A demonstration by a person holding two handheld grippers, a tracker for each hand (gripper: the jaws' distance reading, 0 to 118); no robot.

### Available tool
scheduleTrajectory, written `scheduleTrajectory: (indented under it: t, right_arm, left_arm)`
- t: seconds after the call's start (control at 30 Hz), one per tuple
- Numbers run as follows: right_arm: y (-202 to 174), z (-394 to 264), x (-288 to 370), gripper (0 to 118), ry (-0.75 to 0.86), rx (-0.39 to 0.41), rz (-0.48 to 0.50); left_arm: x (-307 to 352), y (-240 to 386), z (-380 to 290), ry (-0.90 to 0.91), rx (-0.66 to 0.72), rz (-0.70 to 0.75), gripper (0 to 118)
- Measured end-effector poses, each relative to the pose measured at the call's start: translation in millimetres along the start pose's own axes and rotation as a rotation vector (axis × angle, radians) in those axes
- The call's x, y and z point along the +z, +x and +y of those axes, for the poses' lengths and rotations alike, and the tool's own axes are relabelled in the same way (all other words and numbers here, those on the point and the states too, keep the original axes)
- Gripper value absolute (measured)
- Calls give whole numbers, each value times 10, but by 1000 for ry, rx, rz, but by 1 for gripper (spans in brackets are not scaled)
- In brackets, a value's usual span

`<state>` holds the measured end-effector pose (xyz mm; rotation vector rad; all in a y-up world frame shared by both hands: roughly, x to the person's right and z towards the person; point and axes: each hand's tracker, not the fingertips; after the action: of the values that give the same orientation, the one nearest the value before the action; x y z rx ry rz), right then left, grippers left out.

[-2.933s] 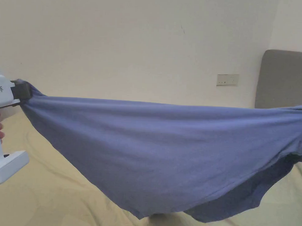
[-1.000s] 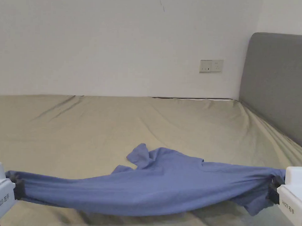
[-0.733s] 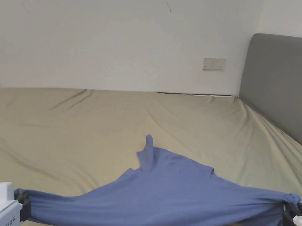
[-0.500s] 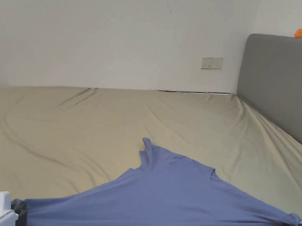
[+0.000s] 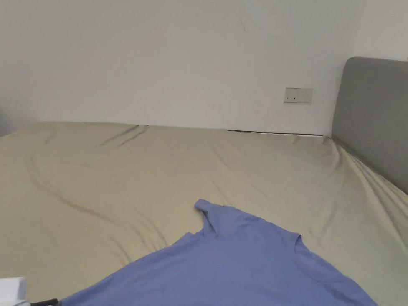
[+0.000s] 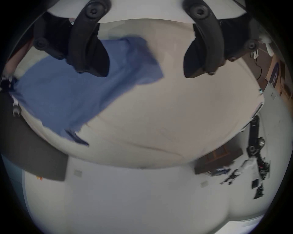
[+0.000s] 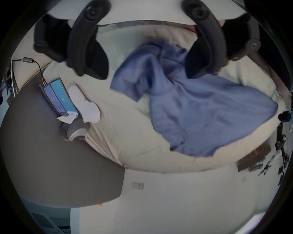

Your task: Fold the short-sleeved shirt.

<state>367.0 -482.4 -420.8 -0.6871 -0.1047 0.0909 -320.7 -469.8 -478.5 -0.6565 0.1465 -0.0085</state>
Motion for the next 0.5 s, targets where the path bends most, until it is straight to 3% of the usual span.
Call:
scheduleTrajectory:
  t: [0.13, 0.17, 0.2, 0.23, 0.27, 0.3, 0.37, 0.4, 0.43, 0.5]
  right_arm:
    - [-189, 304, 422, 102, 178, -22, -15]
    - [-253, 369, 507, 94, 202, -23, 21]
    - [-342, 418, 591, 67, 226, -13, 63]
    - [-446, 463, 690, 37, 275, -6, 116]
    - [-566, 501, 760, 5, 310, 19, 138]
    - [-671, 528, 809, 1, 323, 41, 134]
    - [-985, 603, 967, 0, 383, 76, 51]
    - [-1059, 662, 1004, 0, 448, 127, 109]
    - [-1125, 606, 946, 0, 308, 14, 235]
    - [-1321, 640, 934, 0, 297, 24, 267]
  left_arm:
    - [629, -208, 233, 167, 129, -20, 91]
    - [784, -214, 251, 203, 132, -27, 73]
    - [914, -208, 252, 226, 94, -20, 28]
    - [1048, -186, 243, 257, 50, -2, 0]
    - [1129, -163, 205, 281, 9, 24, 0]
    - [1193, -127, 163, 294, -17, 35, 0]
    - [1305, -85, 56, 252, -66, -23, 0]
    - [1317, -67, 16, 234, -84, -50, 0]
    - [1307, -41, -31, 209, -92, -67, 0]
    - [1200, -36, -98, 147, -79, -76, 0]
